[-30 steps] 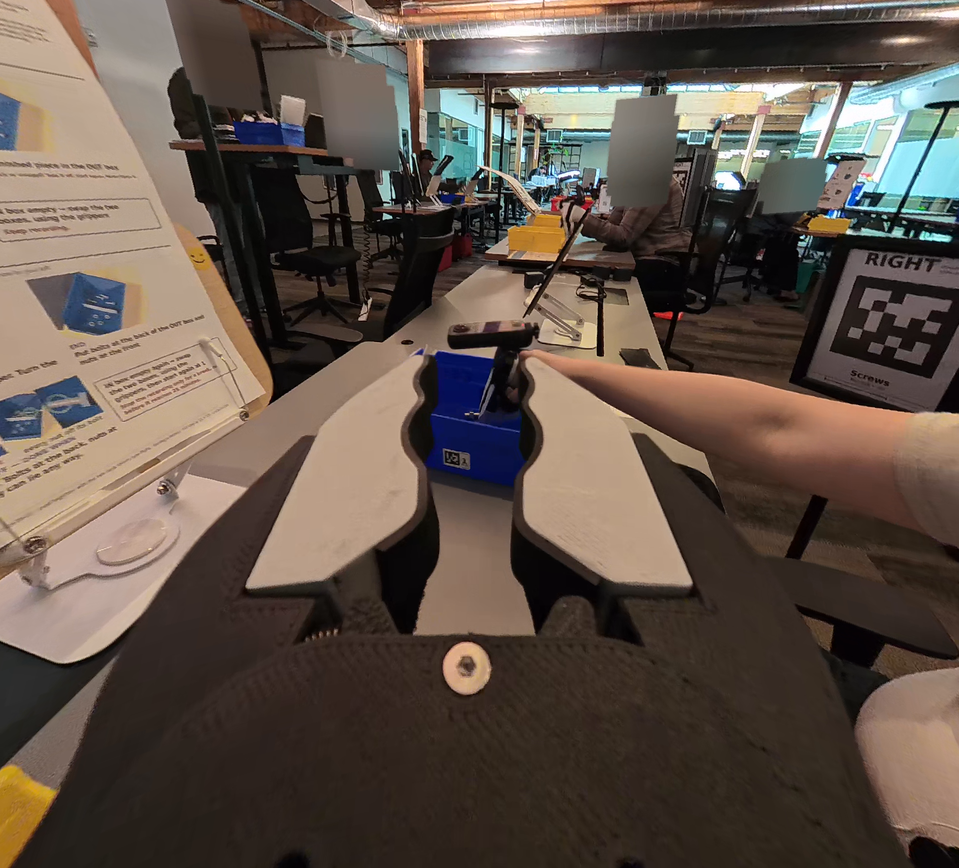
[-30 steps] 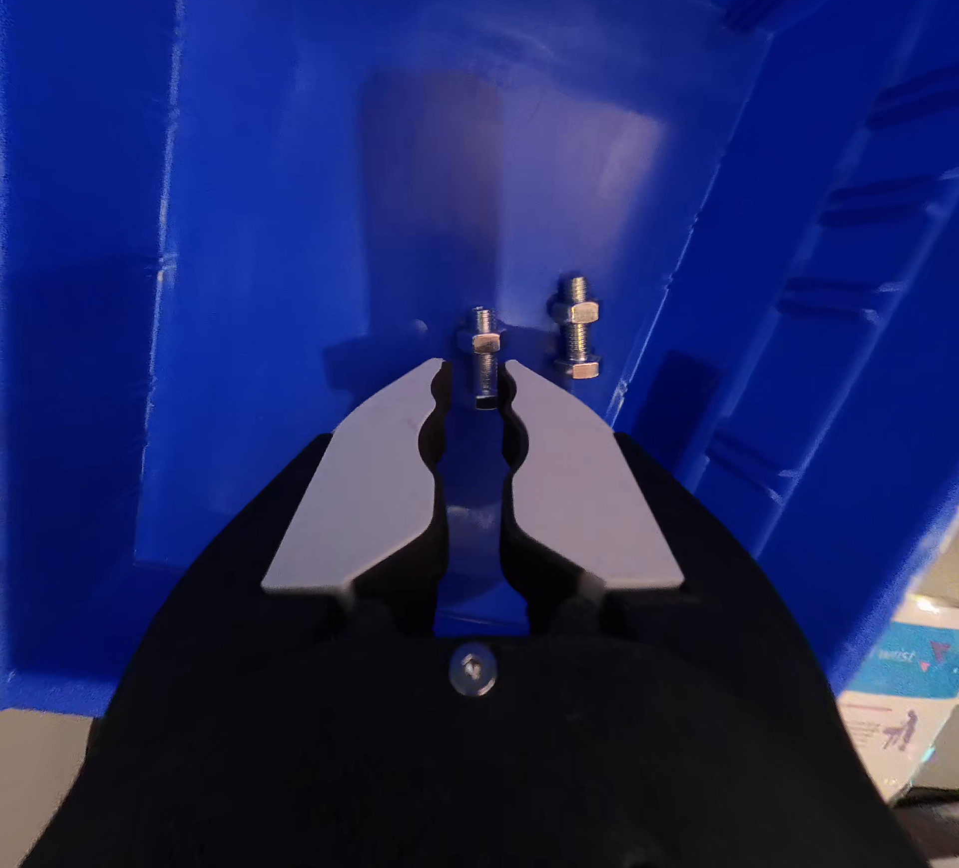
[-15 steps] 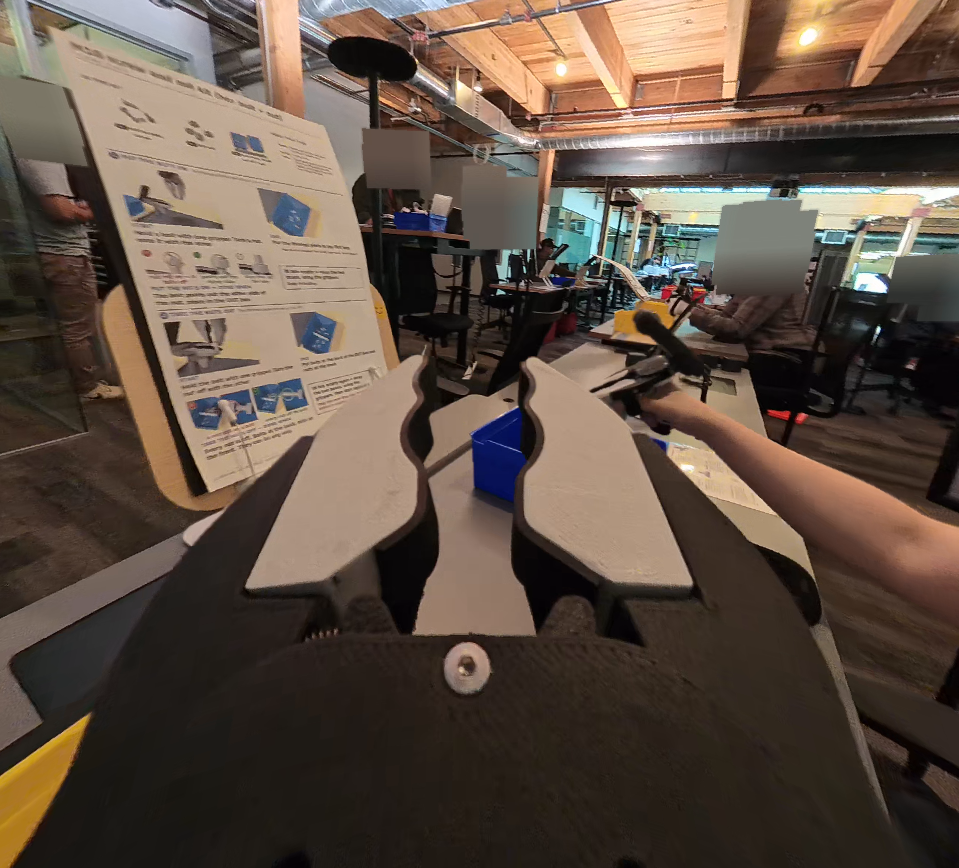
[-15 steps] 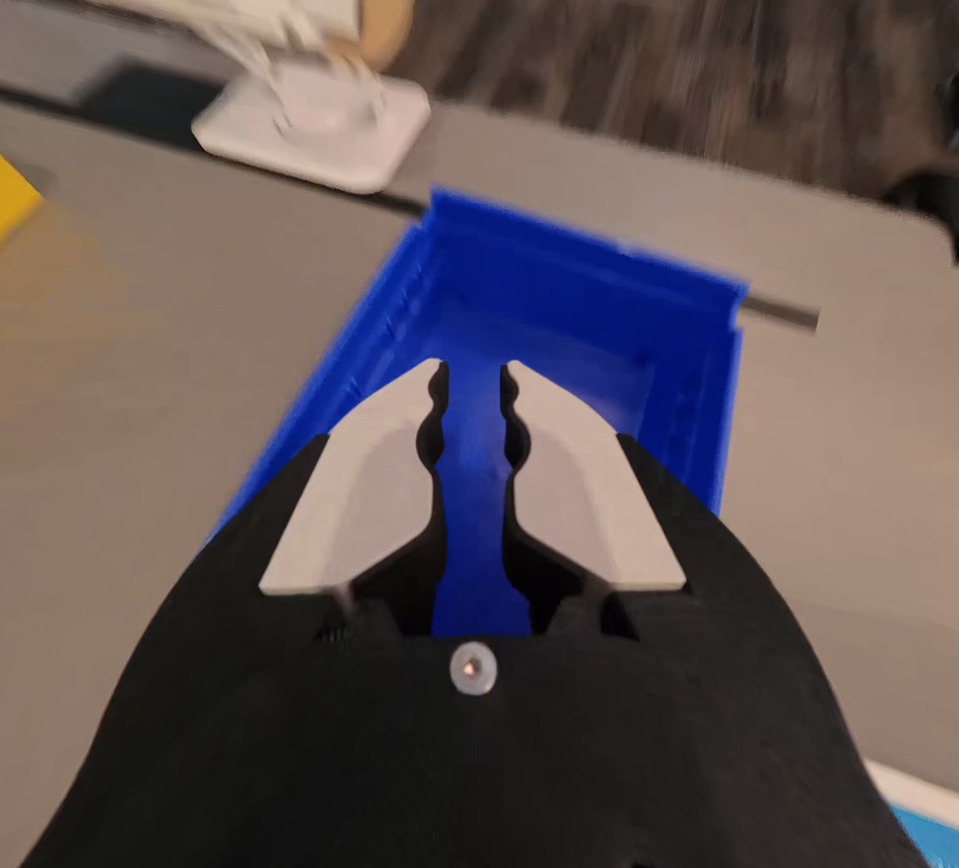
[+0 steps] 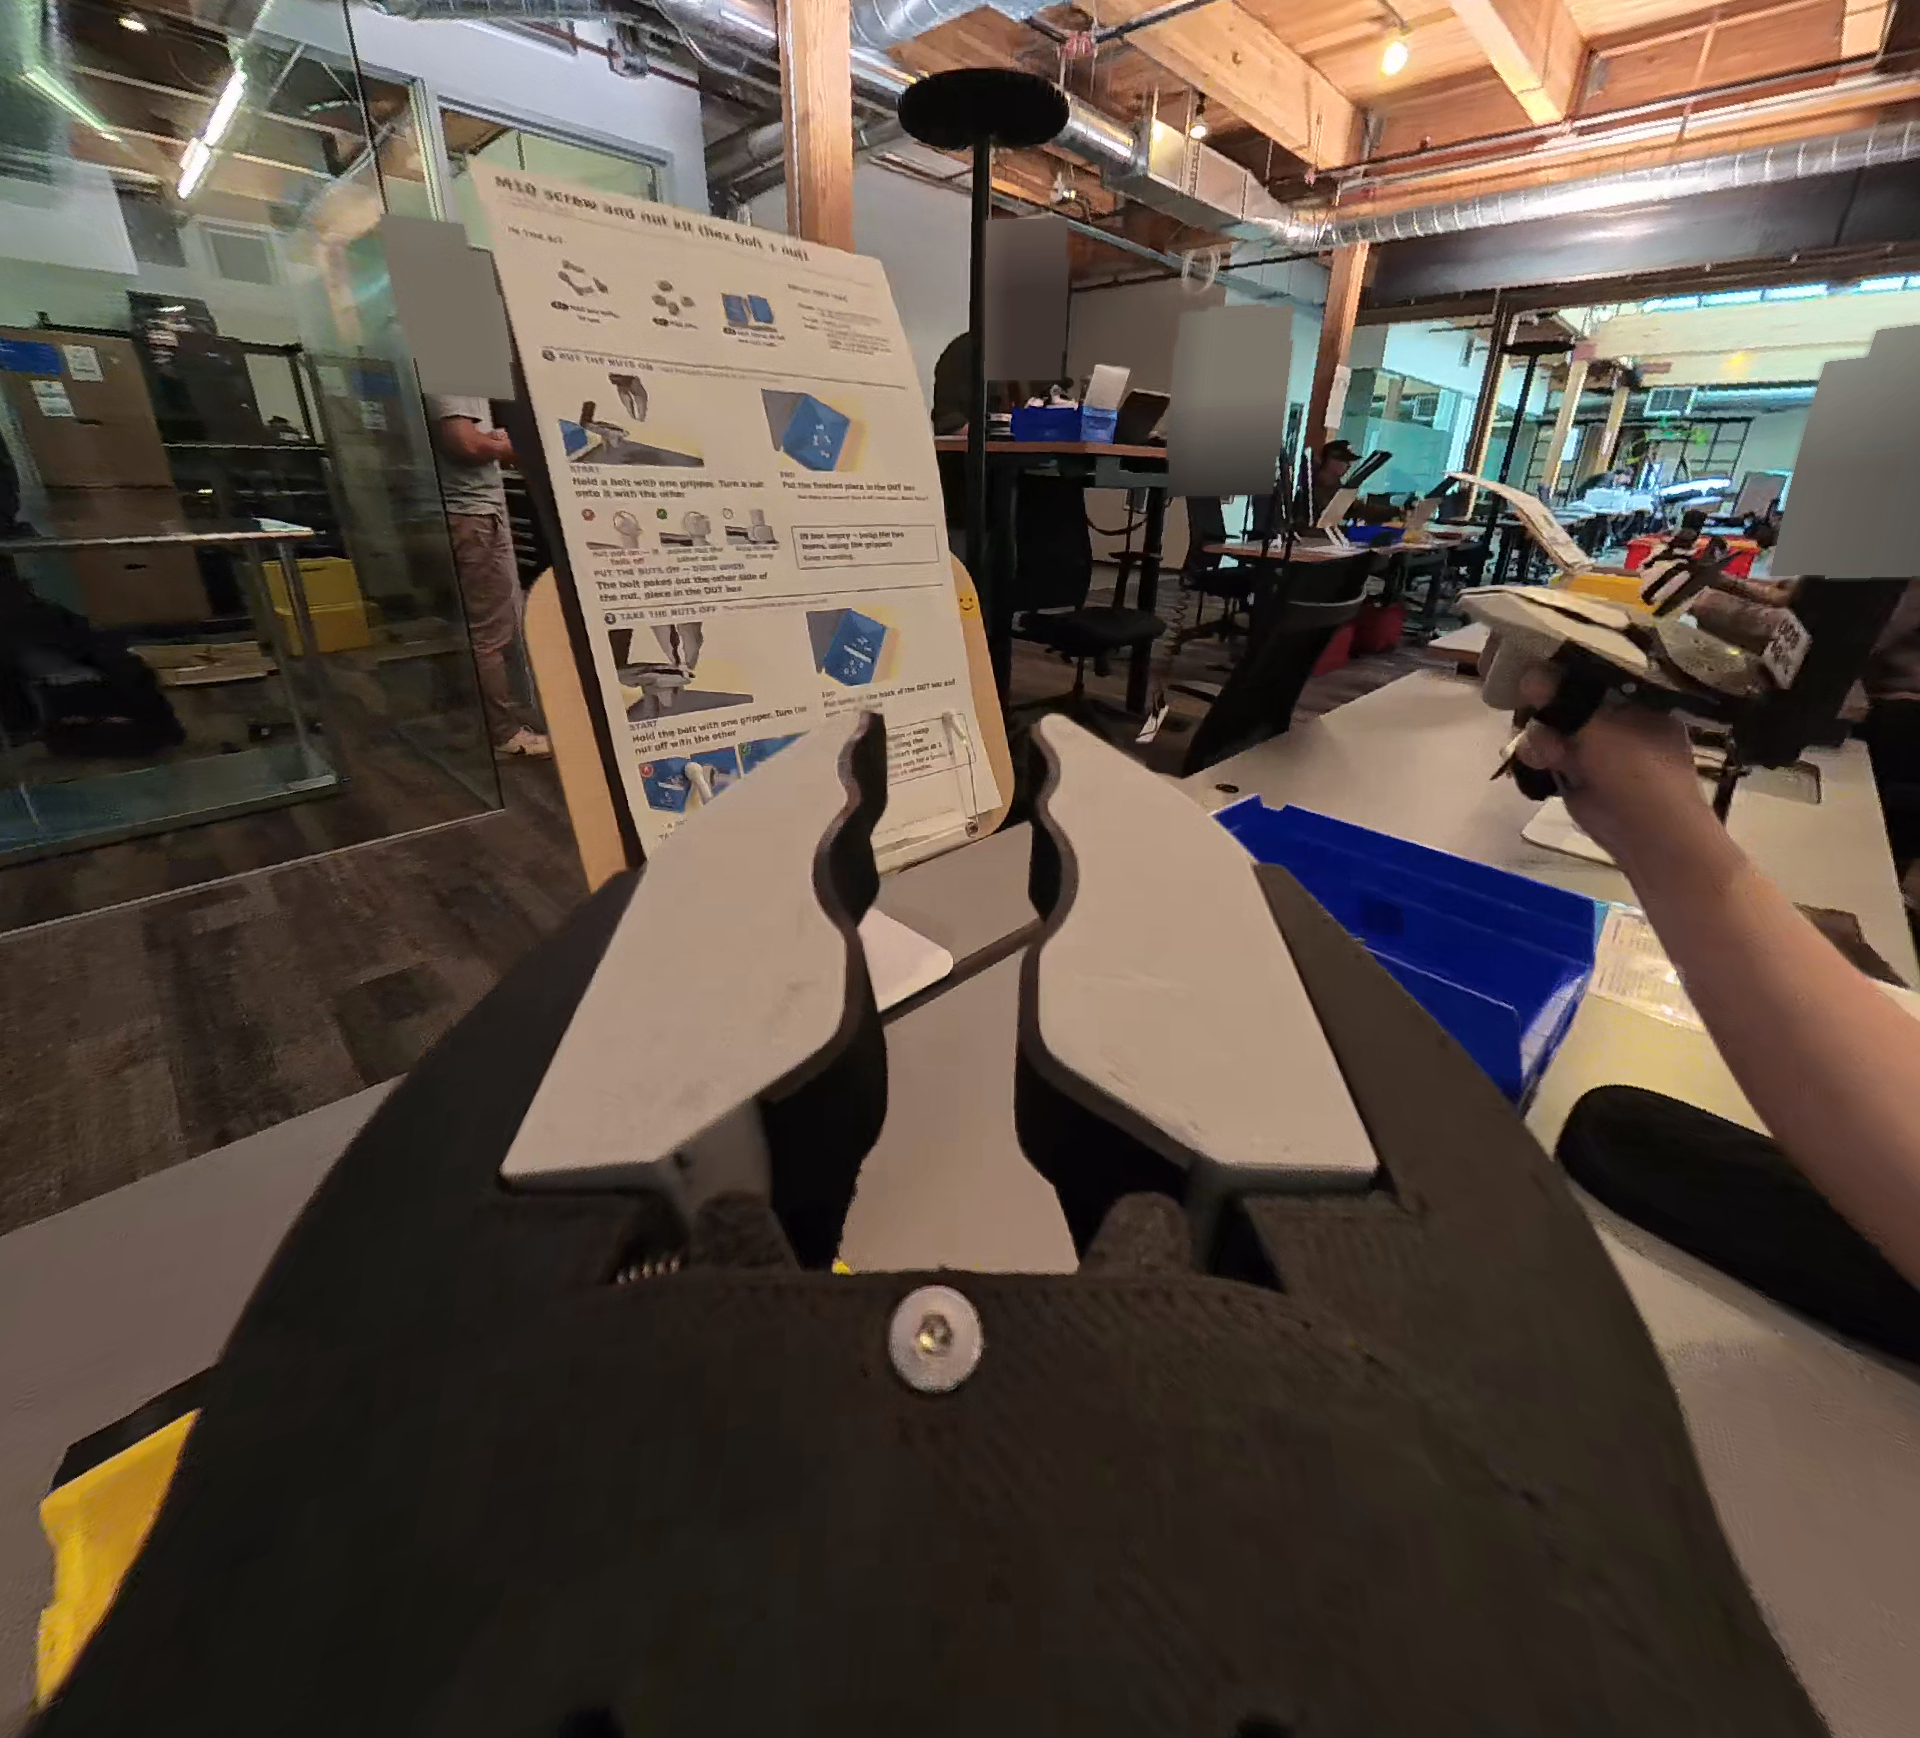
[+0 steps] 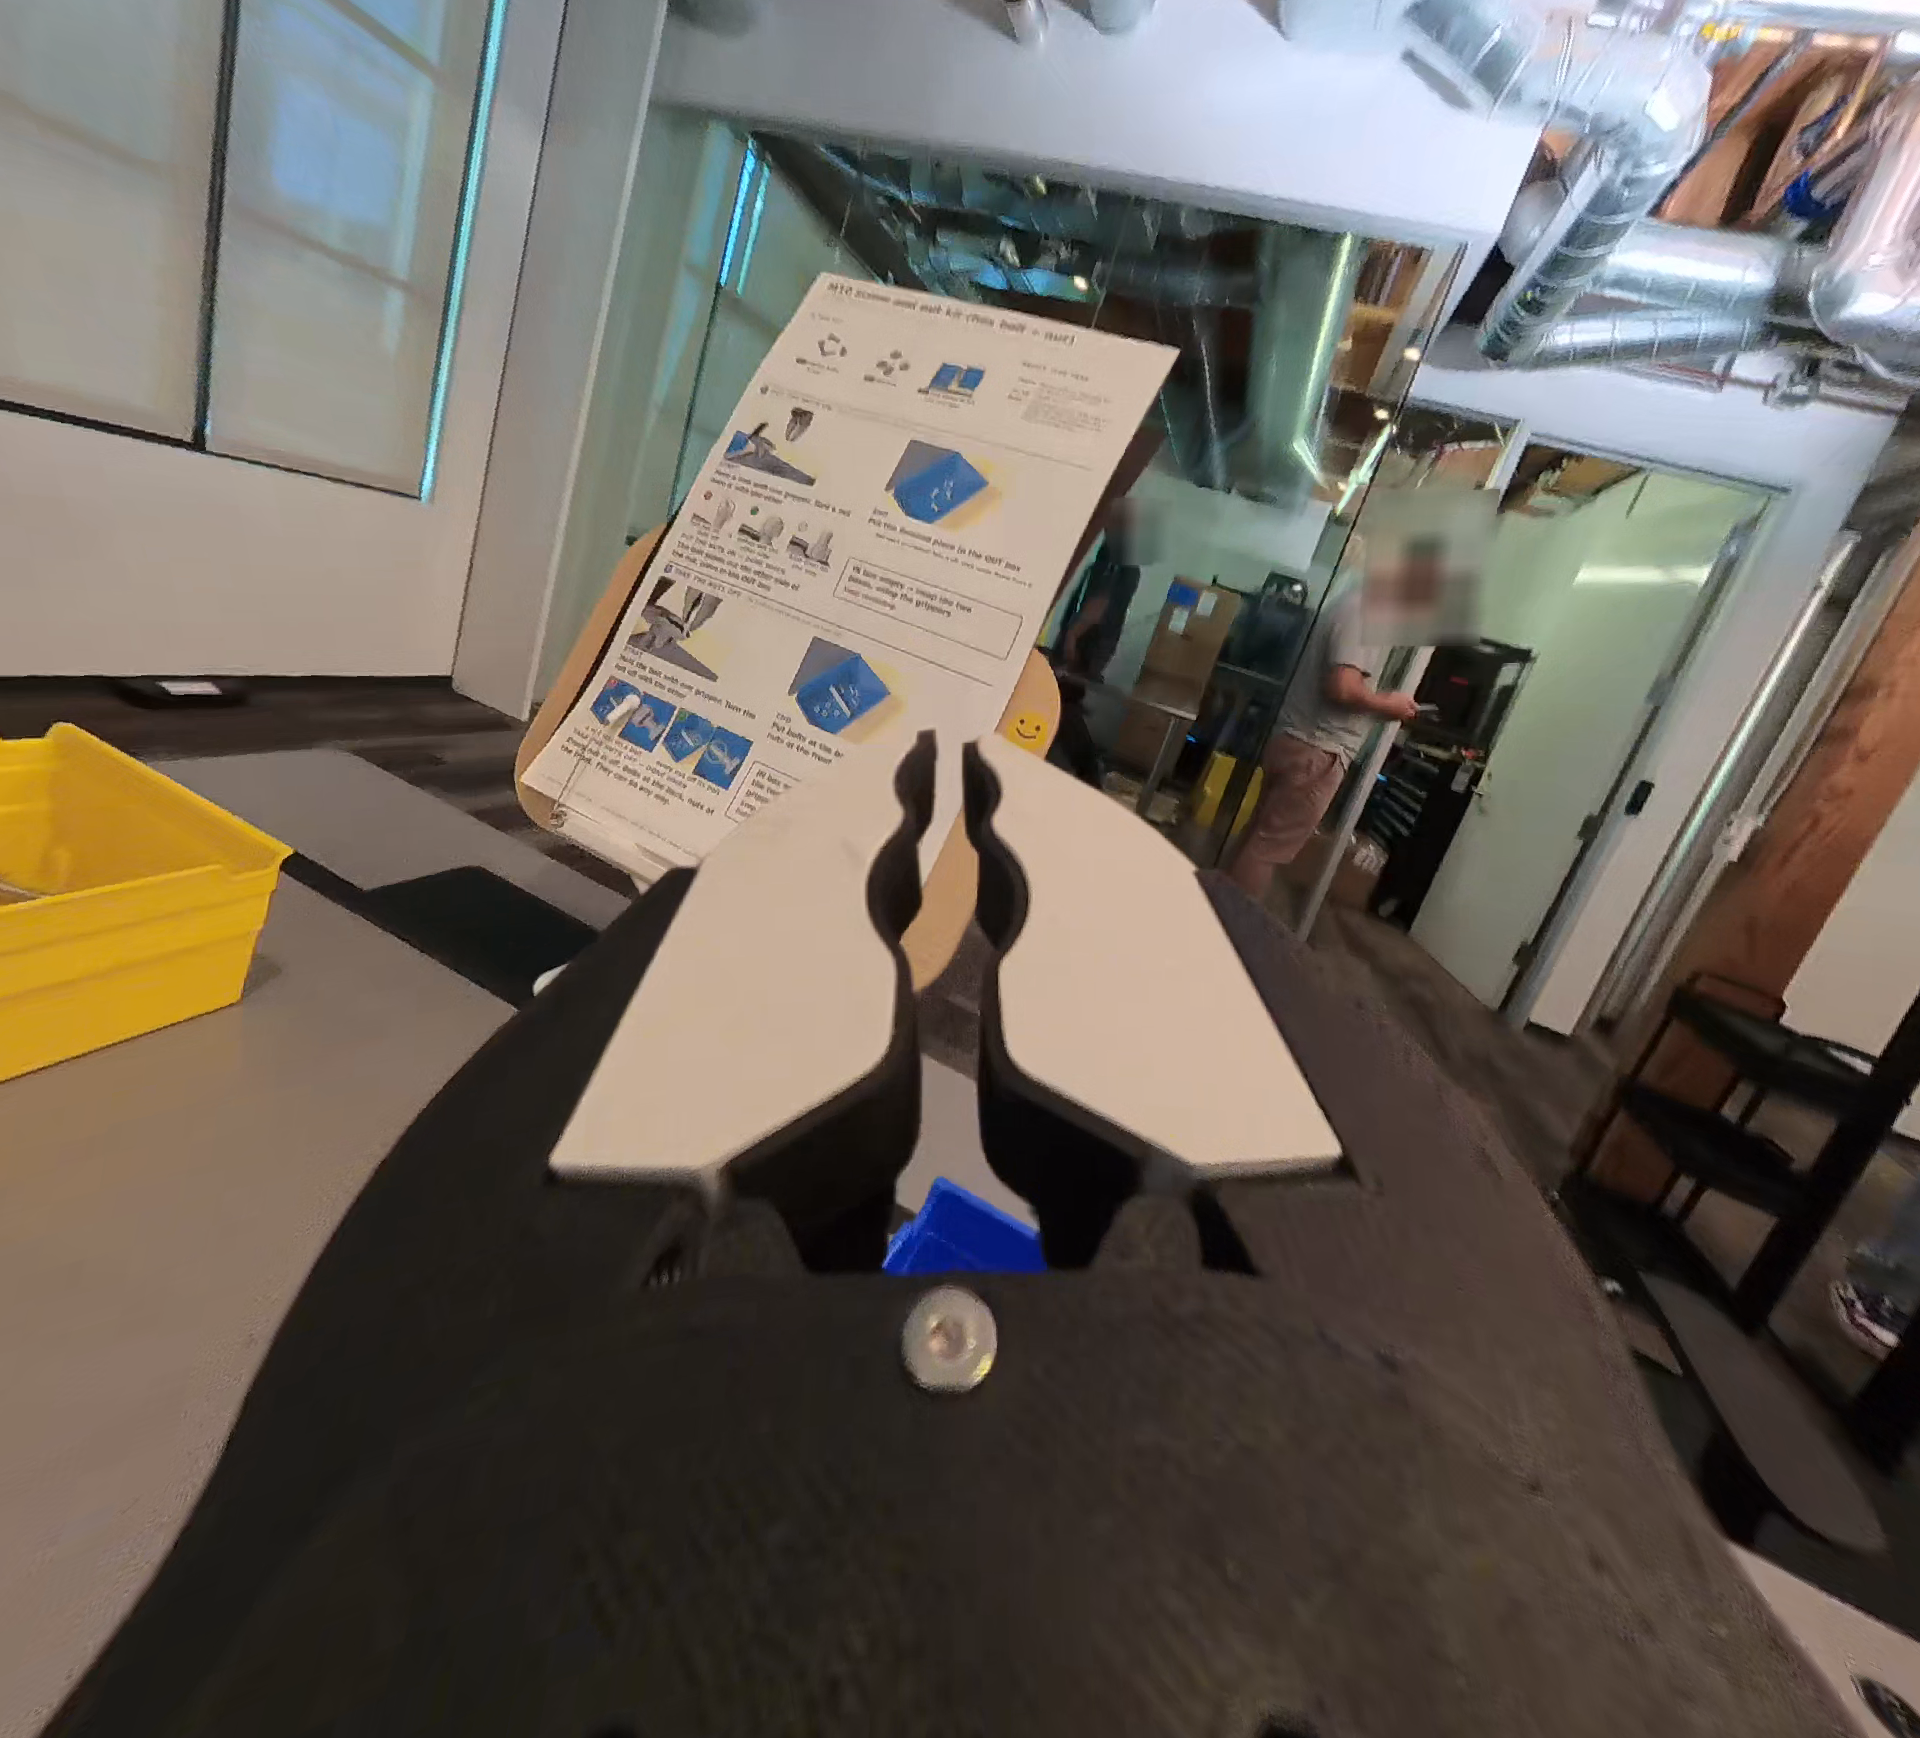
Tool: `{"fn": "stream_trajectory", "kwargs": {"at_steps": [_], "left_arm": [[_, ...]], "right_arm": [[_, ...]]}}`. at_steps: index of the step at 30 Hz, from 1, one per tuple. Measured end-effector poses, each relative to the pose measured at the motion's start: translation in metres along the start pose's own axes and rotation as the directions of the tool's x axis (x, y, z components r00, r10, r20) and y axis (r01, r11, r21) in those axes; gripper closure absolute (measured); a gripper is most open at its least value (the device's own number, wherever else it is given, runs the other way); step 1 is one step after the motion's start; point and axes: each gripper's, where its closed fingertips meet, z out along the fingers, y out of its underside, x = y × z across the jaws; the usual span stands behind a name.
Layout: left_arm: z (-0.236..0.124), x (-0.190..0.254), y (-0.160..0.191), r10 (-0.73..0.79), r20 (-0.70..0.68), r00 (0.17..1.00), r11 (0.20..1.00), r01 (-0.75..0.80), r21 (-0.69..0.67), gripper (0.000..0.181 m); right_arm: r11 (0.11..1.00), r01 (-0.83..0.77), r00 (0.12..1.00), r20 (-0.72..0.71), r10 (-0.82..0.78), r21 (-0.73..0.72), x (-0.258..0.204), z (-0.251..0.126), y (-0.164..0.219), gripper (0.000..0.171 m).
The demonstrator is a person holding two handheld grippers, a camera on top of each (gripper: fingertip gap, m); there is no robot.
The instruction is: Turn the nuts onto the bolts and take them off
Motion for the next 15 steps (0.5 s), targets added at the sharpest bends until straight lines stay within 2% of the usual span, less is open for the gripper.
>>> {"fn": "stream_trajectory", "kwargs": {"at_steps": [4, 8, 10, 12, 15], "left_arm": [[0.014, 0.014, 0.004, 0.035, -0.005, 0.999, 0.999, -0.035, -0.012, 0.165], [0.025, 0.022, 0.007, 0.005, -0.012, 1.000, 1.000, -0.005, 0.003, 0.173], [0.030, 0.023, 0.013, -0.035, -0.023, 0.999, 0.999, 0.034, -0.020, 0.181], [0.034, 0.025, 0.022, -0.061, -0.024, 0.998, 0.996, 0.060, -0.064, 0.181], [0.037, 0.025, 0.039, -0.015, 0.027, 1.000, 0.986, 0.019, -0.163, 0.181]], "right_arm": [[0.999, -0.043, 0.999, 0.022, 0.043, 0.019, 0.020, -0.002, 0.009, 0.171], [0.962, -0.216, 0.973, 0.113, 0.199, 0.168, 0.046, -0.004, -0.029, 0.171], [0.960, -0.251, 0.960, 0.157, 0.230, 0.126, 0.046, -0.004, -0.022, 0.170], [0.969, -0.228, 0.963, 0.170, 0.210, 0.094, 0.044, -0.004, -0.004, 0.171], [0.980, -0.197, 0.966, 0.170, 0.197, -0.014, 0.045, 0.007, 0.027, 0.170]]}}
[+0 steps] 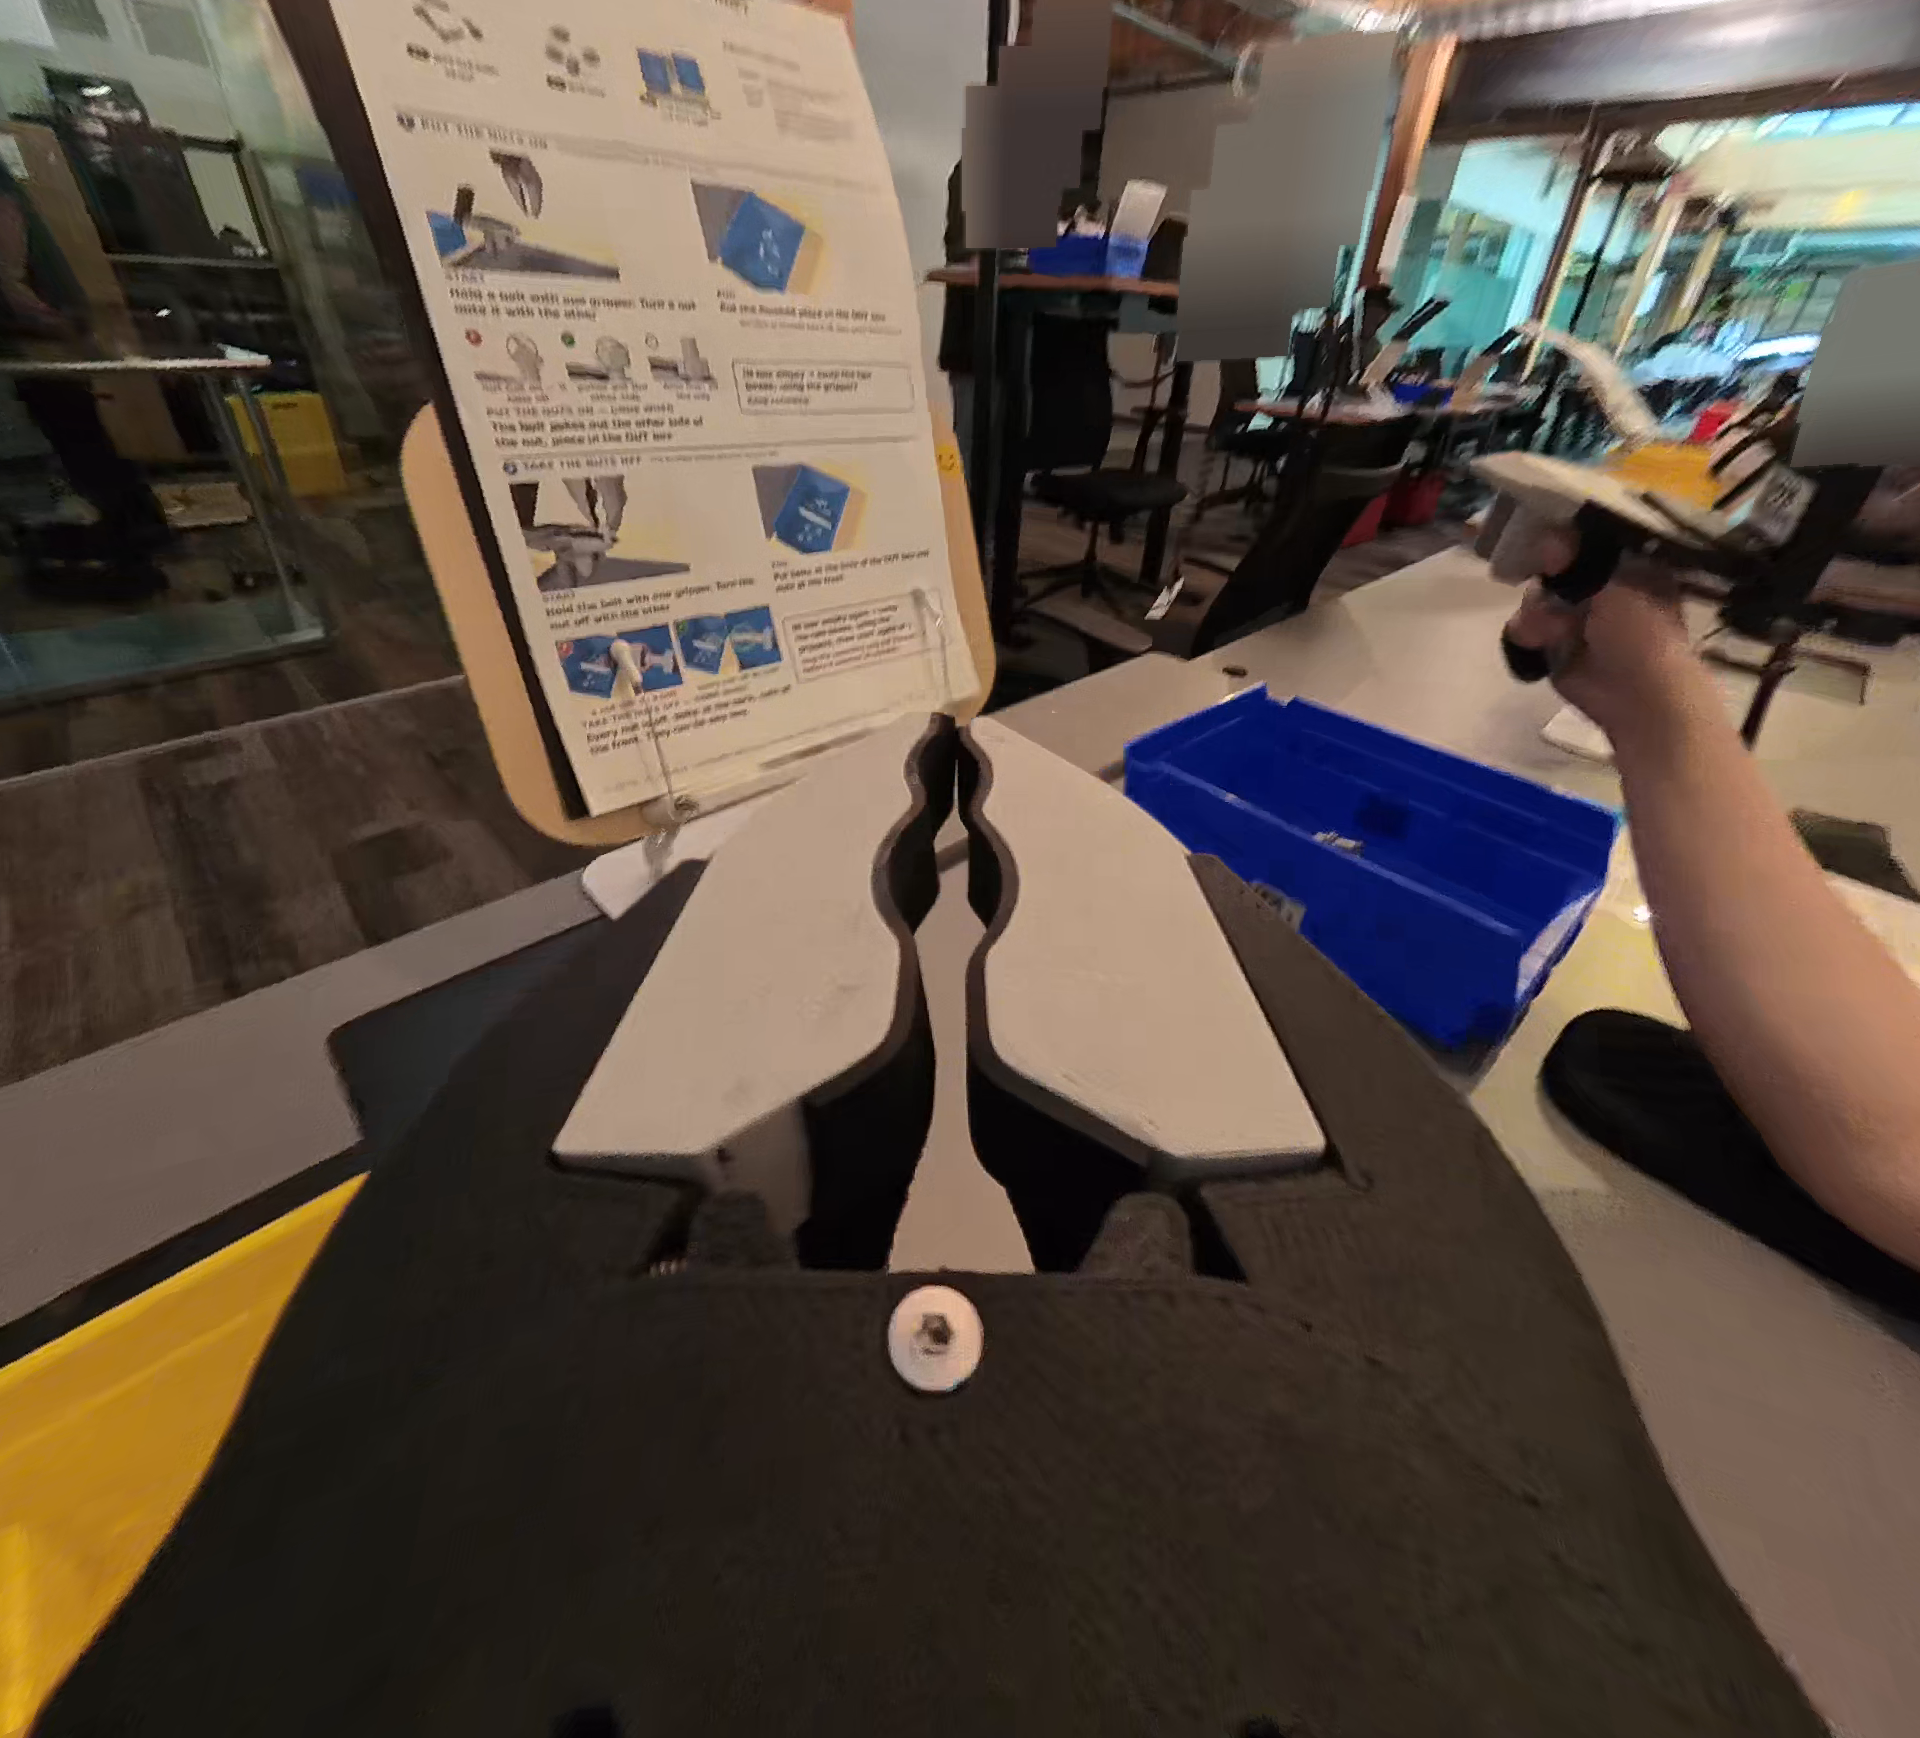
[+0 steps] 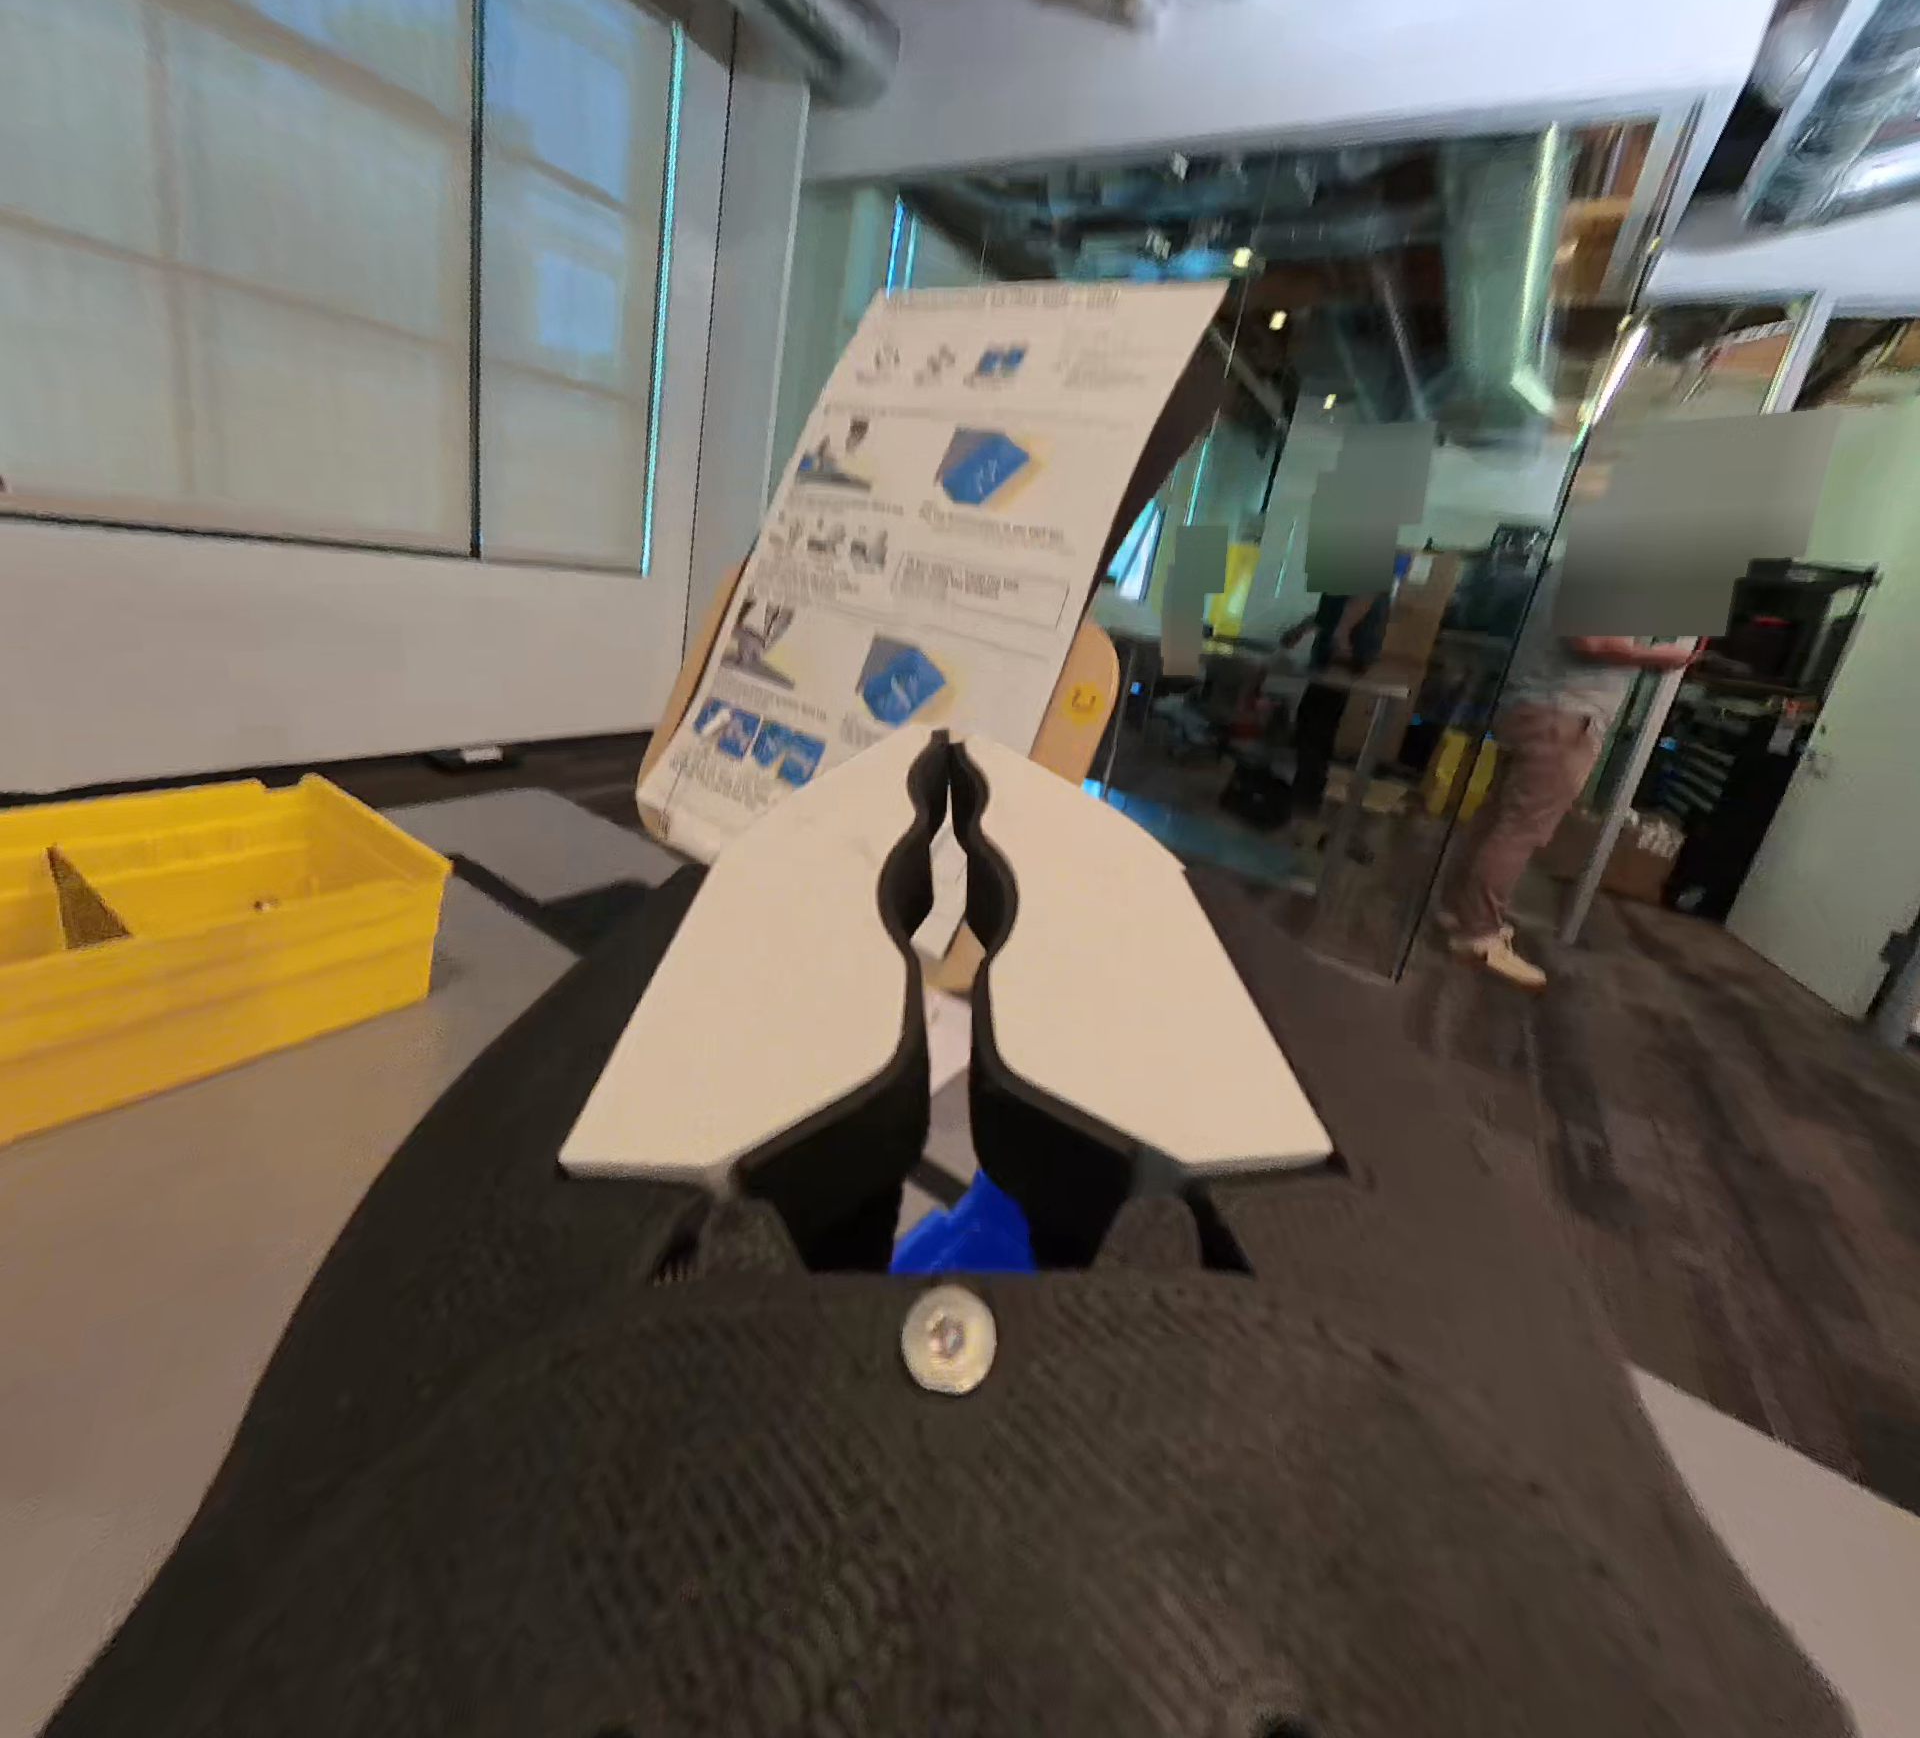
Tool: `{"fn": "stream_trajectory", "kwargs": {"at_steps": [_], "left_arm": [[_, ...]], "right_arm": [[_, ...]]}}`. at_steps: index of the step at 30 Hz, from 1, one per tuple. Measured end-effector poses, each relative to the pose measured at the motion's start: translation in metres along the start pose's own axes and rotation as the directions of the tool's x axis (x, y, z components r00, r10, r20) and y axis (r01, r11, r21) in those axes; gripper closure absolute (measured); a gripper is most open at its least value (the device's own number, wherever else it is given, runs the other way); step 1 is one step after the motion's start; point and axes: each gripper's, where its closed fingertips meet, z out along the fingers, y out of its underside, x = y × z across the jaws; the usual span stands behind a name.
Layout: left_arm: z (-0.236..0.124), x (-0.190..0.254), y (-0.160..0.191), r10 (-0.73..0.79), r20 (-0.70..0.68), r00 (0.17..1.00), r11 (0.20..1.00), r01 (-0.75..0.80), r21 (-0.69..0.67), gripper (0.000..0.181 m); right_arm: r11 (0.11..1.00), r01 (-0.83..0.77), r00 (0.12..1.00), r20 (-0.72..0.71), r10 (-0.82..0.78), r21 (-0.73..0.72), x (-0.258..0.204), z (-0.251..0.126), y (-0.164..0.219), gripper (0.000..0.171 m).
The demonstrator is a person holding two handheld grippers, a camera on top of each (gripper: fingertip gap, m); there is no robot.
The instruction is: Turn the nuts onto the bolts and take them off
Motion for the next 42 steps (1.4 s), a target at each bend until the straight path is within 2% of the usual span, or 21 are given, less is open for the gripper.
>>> {"fn": "stream_trajectory", "kwargs": {"at_steps": [4, 7, 11, 14, 17, 20, 23, 25, 27, 31, 34, 37, 42], "left_arm": [[-0.002, -0.009, 0.028, 0.099, 0.131, 0.986, 0.980, -0.074, -0.187, 0.181], [-0.021, -0.022, 0.061, 0.133, 0.256, 0.957, 0.937, -0.037, -0.348, 0.176], [-0.066, -0.036, 0.124, 0.148, 0.360, 0.921, 0.804, 0.100, -0.586, 0.162], [-0.093, -0.046, 0.157, 0.142, 0.390, 0.910, 0.730, 0.170, -0.662, 0.160], [-0.104, -0.055, 0.168, 0.085, 0.380, 0.921, 0.712, 0.210, -0.670, 0.157], [-0.100, -0.067, 0.164, 0.056, 0.312, 0.948, 0.721, 0.178, -0.670, 0.156], [-0.091, -0.092, 0.163, 0.177, 0.214, 0.961, 0.678, 0.039, -0.734, 0.157], [-0.081, -0.112, 0.169, 0.272, 0.110, 0.956, 0.590, -0.076, -0.804, 0.157], [-0.069, -0.130, 0.183, 0.323, -0.031, 0.946, 0.470, -0.189, -0.862, 0.156], [-0.056, -0.154, 0.222, 0.253, -0.255, 0.933, 0.220, -0.312, -0.924, 0.156], [-0.055, -0.173, 0.246, 0.219, -0.356, 0.909, 0.056, -0.376, -0.925, 0.152], [-0.053, -0.185, 0.263, 0.196, -0.434, 0.879, -0.034, -0.436, -0.899, 0.155], [-0.059, -0.194, 0.284, 0.134, -0.501, 0.855, -0.113, -0.489, -0.865, 0.155]], "right_arm": [[0.994, 0.047, 0.996, 0.084, -0.038, -0.100, -0.013, 0.014, 0.028, 0.170], [0.980, 0.105, 0.989, 0.119, -0.086, -0.166, -0.024, 0.025, 0.041, 0.170], [0.967, 0.151, 0.977, 0.180, -0.114, -0.204, -0.042, 0.037, 0.047, 0.170], [0.958, 0.186, 0.969, 0.204, -0.142, -0.216, -0.052, 0.040, 0.048, 0.170], [0.951, 0.209, 0.964, 0.211, -0.161, -0.227, -0.054, 0.040, 0.049, 0.170], [0.949, 0.213, 0.964, 0.210, -0.165, -0.231, -0.053, 0.037, 0.050, 0.170], [0.948, 0.221, 0.962, 0.210, -0.173, -0.230, -0.050, 0.035, 0.051, 0.170], [0.945, 0.221, 0.964, 0.198, -0.175, -0.241, -0.047, 0.035, 0.052, 0.171], [0.943, 0.222, 0.965, 0.191, -0.177, -0.249, -0.045, 0.035, 0.053, 0.171], [0.940, 0.223, 0.963, 0.207, -0.172, -0.257, -0.049, 0.037, 0.055, 0.171], [0.937, 0.234, 0.957, 0.234, -0.174, -0.260, -0.058, 0.042, 0.057, 0.171], [0.924, 0.265, 0.945, 0.265, -0.192, -0.274, -0.066, 0.045, 0.062, 0.171], [0.893, 0.316, 0.928, 0.299, -0.222, -0.321, -0.072, 0.049, 0.076, 0.170]]}}
